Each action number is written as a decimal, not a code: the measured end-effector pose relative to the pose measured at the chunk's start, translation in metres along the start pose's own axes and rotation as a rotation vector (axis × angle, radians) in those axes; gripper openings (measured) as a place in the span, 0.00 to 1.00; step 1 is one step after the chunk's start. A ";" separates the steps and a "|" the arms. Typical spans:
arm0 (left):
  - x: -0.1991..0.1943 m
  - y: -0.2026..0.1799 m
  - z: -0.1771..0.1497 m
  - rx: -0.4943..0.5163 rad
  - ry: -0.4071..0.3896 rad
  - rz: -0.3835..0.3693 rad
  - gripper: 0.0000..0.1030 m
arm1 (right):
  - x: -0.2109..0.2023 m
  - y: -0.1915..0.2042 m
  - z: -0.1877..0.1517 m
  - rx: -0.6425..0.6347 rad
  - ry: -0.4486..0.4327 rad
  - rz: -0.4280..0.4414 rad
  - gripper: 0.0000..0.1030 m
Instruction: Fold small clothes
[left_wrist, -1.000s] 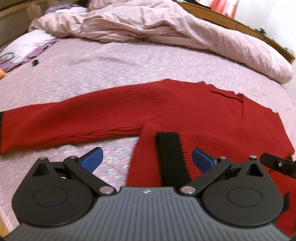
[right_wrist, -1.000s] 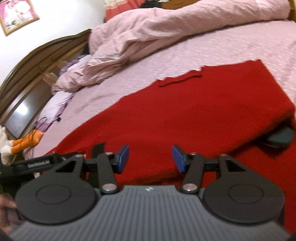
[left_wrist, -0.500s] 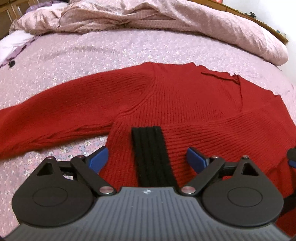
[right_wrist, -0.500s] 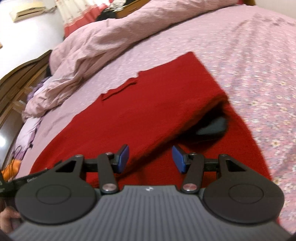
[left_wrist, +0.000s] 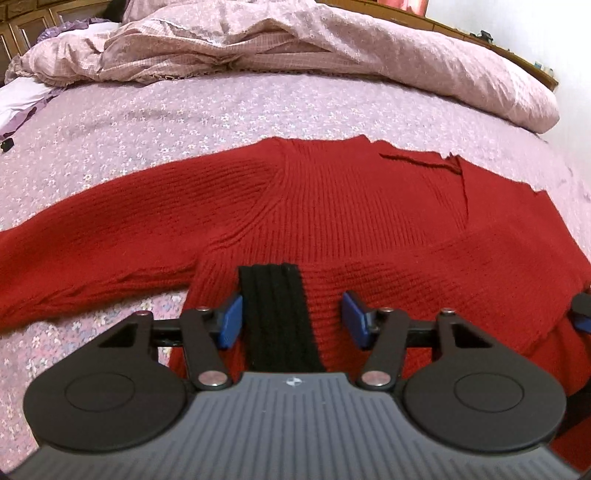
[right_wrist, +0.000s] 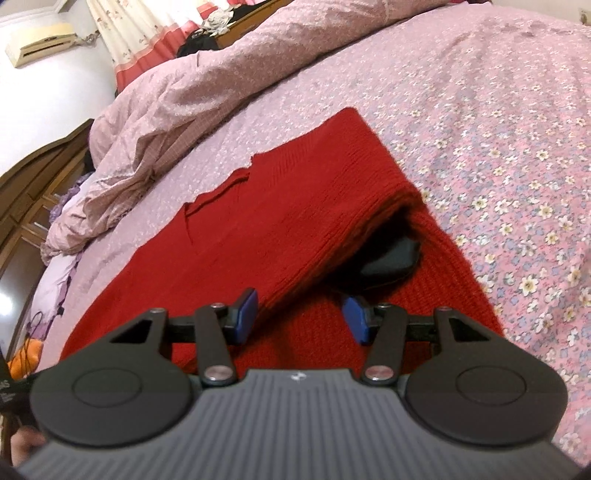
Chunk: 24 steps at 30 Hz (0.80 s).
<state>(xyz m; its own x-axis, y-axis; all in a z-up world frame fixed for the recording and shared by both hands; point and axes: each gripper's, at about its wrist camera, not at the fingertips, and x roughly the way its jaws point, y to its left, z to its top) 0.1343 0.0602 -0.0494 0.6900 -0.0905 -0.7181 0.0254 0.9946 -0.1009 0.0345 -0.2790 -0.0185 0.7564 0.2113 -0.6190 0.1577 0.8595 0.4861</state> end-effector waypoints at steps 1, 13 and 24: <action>-0.002 -0.001 0.001 0.000 -0.010 -0.003 0.32 | -0.002 0.000 -0.001 0.003 -0.004 -0.001 0.52; -0.036 -0.001 0.048 -0.008 -0.153 -0.035 0.14 | 0.009 -0.026 0.038 0.158 -0.114 0.031 0.54; 0.023 0.013 0.048 0.009 -0.027 0.029 0.23 | 0.013 -0.035 0.030 0.147 -0.111 0.007 0.51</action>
<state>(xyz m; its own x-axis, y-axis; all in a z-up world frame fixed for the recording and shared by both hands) 0.1857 0.0732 -0.0341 0.7098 -0.0607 -0.7018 0.0120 0.9972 -0.0741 0.0579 -0.3204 -0.0257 0.8218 0.1578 -0.5475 0.2369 0.7793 0.5801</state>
